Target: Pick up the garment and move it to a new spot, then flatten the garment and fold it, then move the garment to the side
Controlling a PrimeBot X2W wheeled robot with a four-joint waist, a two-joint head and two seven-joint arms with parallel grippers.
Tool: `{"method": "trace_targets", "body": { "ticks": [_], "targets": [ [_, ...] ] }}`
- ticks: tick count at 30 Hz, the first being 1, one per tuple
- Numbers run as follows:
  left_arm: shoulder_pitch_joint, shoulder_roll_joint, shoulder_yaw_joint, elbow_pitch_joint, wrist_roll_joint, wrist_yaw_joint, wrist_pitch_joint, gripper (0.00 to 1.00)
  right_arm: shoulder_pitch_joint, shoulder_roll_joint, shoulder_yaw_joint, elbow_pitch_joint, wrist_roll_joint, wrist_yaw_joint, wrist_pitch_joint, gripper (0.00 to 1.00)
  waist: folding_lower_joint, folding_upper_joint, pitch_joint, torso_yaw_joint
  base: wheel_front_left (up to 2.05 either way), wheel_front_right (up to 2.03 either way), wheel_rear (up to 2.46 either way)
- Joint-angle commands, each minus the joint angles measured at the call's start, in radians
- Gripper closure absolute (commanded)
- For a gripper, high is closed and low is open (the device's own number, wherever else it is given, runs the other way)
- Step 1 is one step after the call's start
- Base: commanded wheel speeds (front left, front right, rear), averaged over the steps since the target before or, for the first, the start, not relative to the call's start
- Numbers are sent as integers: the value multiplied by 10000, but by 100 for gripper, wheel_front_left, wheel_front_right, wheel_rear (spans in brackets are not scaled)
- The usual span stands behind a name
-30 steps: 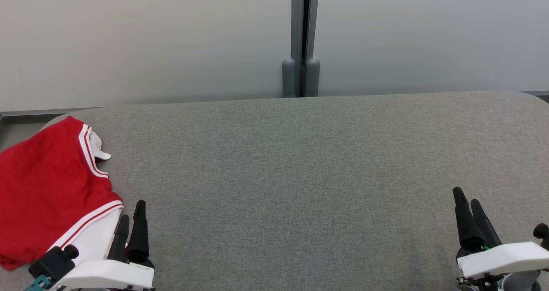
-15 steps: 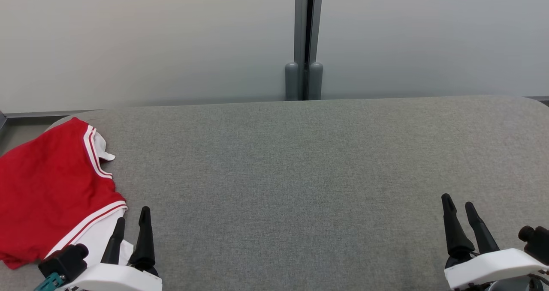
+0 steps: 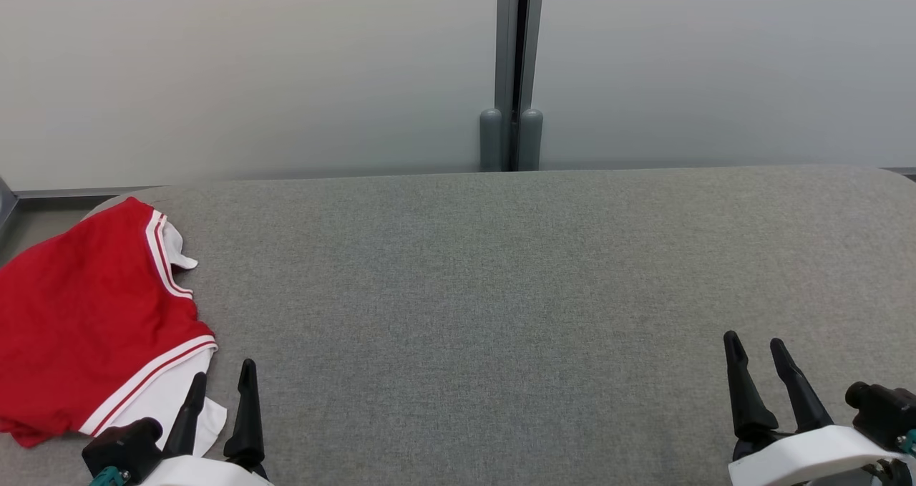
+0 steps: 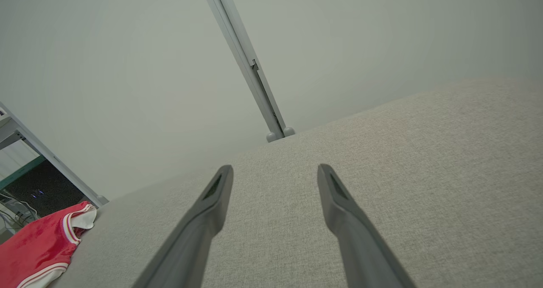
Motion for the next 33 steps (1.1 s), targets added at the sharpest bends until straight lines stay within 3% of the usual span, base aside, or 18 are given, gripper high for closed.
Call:
{"method": "trace_targets", "body": {
  "ticks": [1, 33],
  "targets": [
    [-8, 111, -23, -132, 360, 55, -105, 0, 1, -102, 35, -94, -321, 19, -137, 0, 0, -1, -9, 7, 0, 0, 0],
    [516, 90, -104, -132, 2898, 182, -809, 0, 414, 201, -268, 221, -2952, 21, -846, 0, 0, -1, -189, 113, 0, 0, 0]
  ]
}}
